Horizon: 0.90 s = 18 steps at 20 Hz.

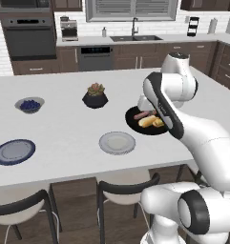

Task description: Place one bun and one sausage from the bowl on each plate.

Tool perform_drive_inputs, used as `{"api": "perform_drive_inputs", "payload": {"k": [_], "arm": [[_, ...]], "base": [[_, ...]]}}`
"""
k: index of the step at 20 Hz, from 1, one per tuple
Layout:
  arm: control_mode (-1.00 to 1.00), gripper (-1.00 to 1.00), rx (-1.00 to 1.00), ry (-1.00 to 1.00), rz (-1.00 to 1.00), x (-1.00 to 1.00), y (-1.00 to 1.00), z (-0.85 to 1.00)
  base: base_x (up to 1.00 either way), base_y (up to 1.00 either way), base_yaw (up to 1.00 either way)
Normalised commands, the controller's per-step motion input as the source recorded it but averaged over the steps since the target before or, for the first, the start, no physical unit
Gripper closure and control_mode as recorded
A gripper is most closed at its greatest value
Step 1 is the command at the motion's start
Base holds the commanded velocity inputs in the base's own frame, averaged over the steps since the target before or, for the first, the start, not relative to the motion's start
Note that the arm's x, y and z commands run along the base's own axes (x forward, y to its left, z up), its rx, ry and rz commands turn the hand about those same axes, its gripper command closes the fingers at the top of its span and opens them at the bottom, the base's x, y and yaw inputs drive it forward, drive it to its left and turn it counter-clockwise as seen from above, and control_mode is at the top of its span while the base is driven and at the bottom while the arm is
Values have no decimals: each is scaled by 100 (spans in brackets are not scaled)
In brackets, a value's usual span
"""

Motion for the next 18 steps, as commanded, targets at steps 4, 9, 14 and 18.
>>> {"api": "perform_drive_inputs", "payload": {"k": [4, 9, 14, 18], "arm": [[-100, -100, 5, 0, -15, 7, -59, -17], [-100, -100, 3, 9, -41, 77, -82, -46], [-100, -100, 8, 15, -41, 93, -50, -58], [-100, -100, 6, 9, -26, 74, 0, -43]], "base": [[0, 0, 0], [0, 0, 0], [0, 0, 0], [0, 0, 0]]}}
